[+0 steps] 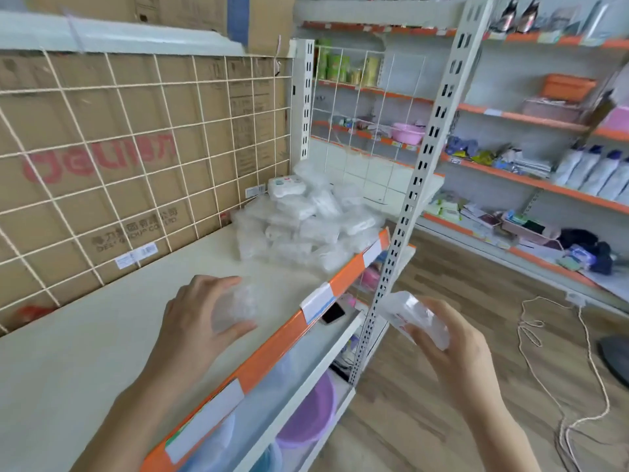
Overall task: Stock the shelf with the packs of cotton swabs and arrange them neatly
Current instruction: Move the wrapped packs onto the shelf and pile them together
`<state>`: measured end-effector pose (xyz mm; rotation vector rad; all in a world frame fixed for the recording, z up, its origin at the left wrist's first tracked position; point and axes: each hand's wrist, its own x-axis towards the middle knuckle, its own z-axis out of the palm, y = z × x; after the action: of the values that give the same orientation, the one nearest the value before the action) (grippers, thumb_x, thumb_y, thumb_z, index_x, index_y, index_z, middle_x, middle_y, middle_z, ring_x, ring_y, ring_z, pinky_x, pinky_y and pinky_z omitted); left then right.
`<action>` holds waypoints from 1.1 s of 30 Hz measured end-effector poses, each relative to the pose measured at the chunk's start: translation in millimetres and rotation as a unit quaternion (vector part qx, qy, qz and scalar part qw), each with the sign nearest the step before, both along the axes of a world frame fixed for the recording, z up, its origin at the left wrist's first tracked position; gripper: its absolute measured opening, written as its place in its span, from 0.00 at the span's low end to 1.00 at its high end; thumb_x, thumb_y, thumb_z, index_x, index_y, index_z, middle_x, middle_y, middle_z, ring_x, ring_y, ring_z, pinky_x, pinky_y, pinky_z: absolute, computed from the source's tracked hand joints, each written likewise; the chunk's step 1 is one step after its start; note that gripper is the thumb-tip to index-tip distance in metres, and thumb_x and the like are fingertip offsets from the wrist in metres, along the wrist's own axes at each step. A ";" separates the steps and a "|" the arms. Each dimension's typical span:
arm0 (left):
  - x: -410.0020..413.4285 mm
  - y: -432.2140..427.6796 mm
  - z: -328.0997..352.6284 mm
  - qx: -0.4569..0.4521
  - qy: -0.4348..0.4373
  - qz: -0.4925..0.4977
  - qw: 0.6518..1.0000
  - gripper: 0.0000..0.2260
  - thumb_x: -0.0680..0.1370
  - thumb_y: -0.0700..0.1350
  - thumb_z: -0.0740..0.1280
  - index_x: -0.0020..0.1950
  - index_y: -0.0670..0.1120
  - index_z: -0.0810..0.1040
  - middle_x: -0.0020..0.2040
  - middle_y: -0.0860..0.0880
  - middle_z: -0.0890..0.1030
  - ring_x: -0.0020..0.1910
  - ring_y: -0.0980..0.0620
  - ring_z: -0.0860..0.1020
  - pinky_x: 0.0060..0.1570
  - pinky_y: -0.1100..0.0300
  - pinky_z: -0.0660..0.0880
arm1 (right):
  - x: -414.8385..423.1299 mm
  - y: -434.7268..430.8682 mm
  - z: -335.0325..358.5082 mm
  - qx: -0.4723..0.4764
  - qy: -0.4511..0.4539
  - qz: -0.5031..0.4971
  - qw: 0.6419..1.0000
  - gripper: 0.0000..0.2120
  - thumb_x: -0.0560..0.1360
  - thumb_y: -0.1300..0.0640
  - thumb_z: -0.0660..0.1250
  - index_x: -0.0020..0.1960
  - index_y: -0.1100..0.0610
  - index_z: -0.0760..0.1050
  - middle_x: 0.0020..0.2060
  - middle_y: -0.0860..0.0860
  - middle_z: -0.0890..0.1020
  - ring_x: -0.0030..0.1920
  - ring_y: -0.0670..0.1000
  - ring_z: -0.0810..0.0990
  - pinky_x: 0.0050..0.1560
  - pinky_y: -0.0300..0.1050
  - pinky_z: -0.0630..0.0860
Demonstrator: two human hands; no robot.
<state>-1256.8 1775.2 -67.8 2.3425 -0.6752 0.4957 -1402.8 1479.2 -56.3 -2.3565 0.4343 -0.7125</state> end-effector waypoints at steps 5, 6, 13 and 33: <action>22.0 -63.1 -5.7 -0.005 0.002 0.016 1.000 0.29 0.66 0.67 0.62 0.61 0.54 0.75 0.50 0.61 0.66 0.49 0.53 0.72 0.50 0.54 0.67 | 40.2 -61.8 6.6 -0.010 -0.007 0.051 0.999 0.15 0.71 0.58 0.73 0.54 0.46 0.76 0.42 0.34 0.75 0.42 0.46 0.74 0.42 0.25 0.67; 25.0 -71.9 -8.2 0.000 0.005 0.020 1.000 0.29 0.66 0.67 0.62 0.61 0.53 0.75 0.50 0.60 0.67 0.49 0.52 0.72 0.50 0.54 0.67 | 48.5 -72.0 5.5 -0.012 -0.004 0.060 0.998 0.15 0.71 0.60 0.72 0.54 0.47 0.76 0.42 0.33 0.75 0.42 0.46 0.74 0.43 0.25 0.67; 52.0 -103.3 -18.2 0.004 0.041 0.047 0.998 0.28 0.66 0.67 0.62 0.62 0.56 0.72 0.53 0.56 0.70 0.52 0.51 0.73 0.51 0.56 0.64 | 104.6 -102.3 -7.5 -0.009 0.001 0.149 0.989 0.15 0.72 0.60 0.68 0.57 0.48 0.76 0.47 0.35 0.76 0.49 0.42 0.72 0.46 0.23 0.64; 191.9 -122.7 -41.7 0.024 0.019 -0.081 0.996 0.17 0.73 0.54 0.64 0.61 0.52 0.74 0.61 0.58 0.69 0.63 0.61 0.64 0.66 0.73 0.53 | 308.0 -80.9 -39.8 -0.138 -0.071 0.228 0.961 0.21 0.65 0.67 0.75 0.55 0.52 0.80 0.60 0.47 0.79 0.66 0.52 0.72 0.52 0.42 0.76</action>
<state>-1064.9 1652.5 -109.6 2.3120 -0.8600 0.3660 -1094.9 1398.2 -96.1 -2.5055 -0.2865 -0.7468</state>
